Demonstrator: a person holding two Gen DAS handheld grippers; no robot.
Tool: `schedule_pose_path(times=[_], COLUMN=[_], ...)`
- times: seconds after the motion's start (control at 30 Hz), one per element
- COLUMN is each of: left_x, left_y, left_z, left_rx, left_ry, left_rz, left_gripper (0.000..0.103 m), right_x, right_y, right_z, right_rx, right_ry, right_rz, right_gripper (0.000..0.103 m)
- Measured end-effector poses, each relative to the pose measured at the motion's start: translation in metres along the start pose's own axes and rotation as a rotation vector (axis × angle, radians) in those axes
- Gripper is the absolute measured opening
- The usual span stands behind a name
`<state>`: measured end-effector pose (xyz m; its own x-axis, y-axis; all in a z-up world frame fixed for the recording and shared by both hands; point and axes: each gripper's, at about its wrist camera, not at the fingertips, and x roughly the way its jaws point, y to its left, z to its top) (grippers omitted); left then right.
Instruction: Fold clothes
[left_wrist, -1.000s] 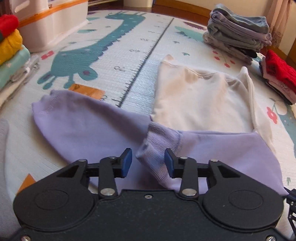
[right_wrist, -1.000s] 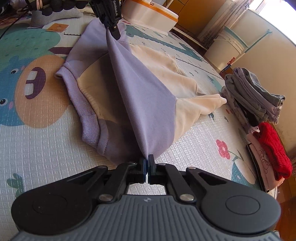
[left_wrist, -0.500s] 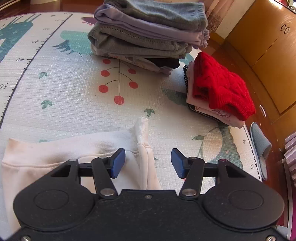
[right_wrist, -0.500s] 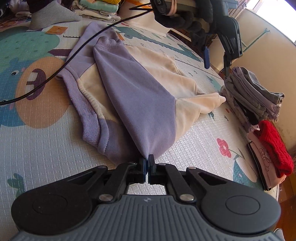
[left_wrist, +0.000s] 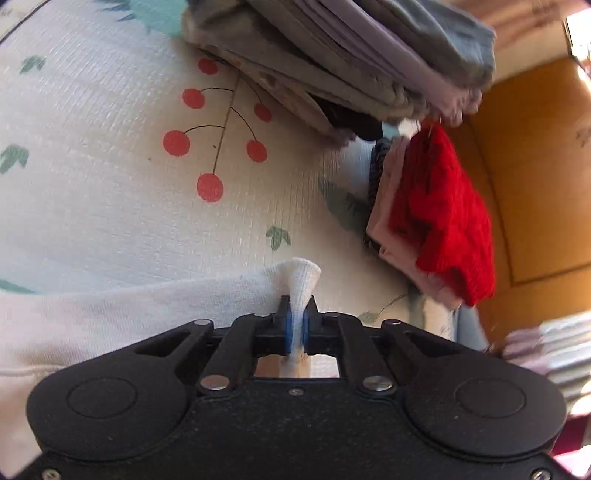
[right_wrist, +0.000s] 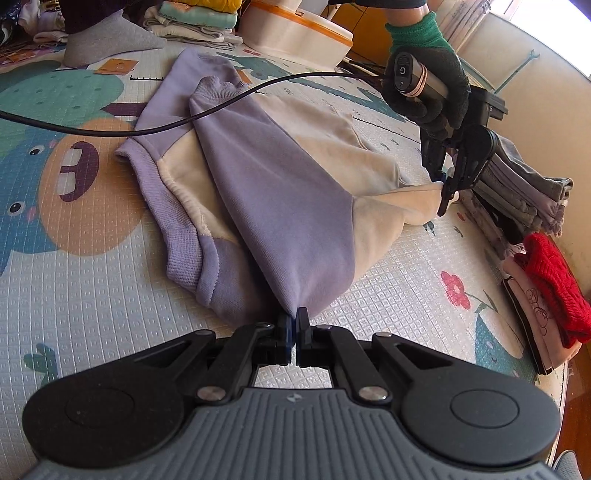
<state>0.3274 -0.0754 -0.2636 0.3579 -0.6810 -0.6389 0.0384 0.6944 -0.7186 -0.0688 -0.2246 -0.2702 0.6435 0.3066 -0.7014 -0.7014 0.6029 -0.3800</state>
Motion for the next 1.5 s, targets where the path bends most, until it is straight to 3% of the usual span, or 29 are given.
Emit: schedule_pose_path(times=[0.13, 0.27, 0.37, 0.43, 0.57, 0.63, 0.83, 0.93, 1.07, 1.2, 1.37, 1.5], left_x=[0.003, 0.001, 0.006, -0.003, -0.044, -0.053, -0.011, 0.030, 0.033, 0.000, -0.007, 0.019], left_y=[0.023, 0.041, 0.030, 0.018, -0.003, -0.020, -0.049, -0.060, -0.062, -0.059, -0.040, -0.048], left_z=[0.000, -0.003, 0.006, 0.017, 0.020, 0.012, -0.019, -0.028, -0.017, -0.024, -0.031, -0.030], left_rx=[-0.113, -0.136, 0.001, 0.103, 0.249, 0.332, 0.490, 0.640, 0.607, 0.648, 0.623, 0.698], left_ry=[-0.033, -0.079, -0.027, -0.047, -0.129, -0.097, 0.006, 0.023, -0.006, -0.041, -0.038, -0.023], left_rz=[-0.080, -0.074, 0.017, 0.070, 0.113, 0.108, 0.106, 0.262, 0.161, 0.147, 0.241, 0.279], left_gripper=[0.003, 0.003, 0.003, 0.005, 0.005, 0.005, 0.007, 0.007, 0.008, 0.008, 0.008, 0.009], right_x=[0.000, 0.000, 0.000, 0.000, -0.001, -0.002, -0.007, -0.005, -0.004, -0.003, -0.003, -0.003], right_y=[0.000, 0.000, 0.001, 0.001, 0.002, 0.001, -0.001, 0.001, 0.004, 0.004, 0.004, 0.006], right_z=[0.002, 0.002, 0.003, 0.004, 0.003, 0.003, 0.002, 0.001, 0.002, 0.004, 0.004, 0.004], right_rx=[0.002, -0.001, -0.004, -0.007, -0.016, -0.014, -0.015, -0.020, -0.028, -0.026, -0.029, -0.039], right_ry=[0.006, 0.010, 0.015, 0.018, 0.018, 0.015, -0.006, -0.004, 0.000, -0.002, -0.006, -0.005], right_rz=[0.008, 0.014, 0.011, 0.008, 0.000, -0.001, -0.008, 0.007, 0.033, 0.040, 0.042, 0.043], right_gripper=[0.004, 0.004, 0.004, 0.004, 0.004, 0.004, 0.004, 0.006, 0.006, 0.006, 0.006, 0.006])
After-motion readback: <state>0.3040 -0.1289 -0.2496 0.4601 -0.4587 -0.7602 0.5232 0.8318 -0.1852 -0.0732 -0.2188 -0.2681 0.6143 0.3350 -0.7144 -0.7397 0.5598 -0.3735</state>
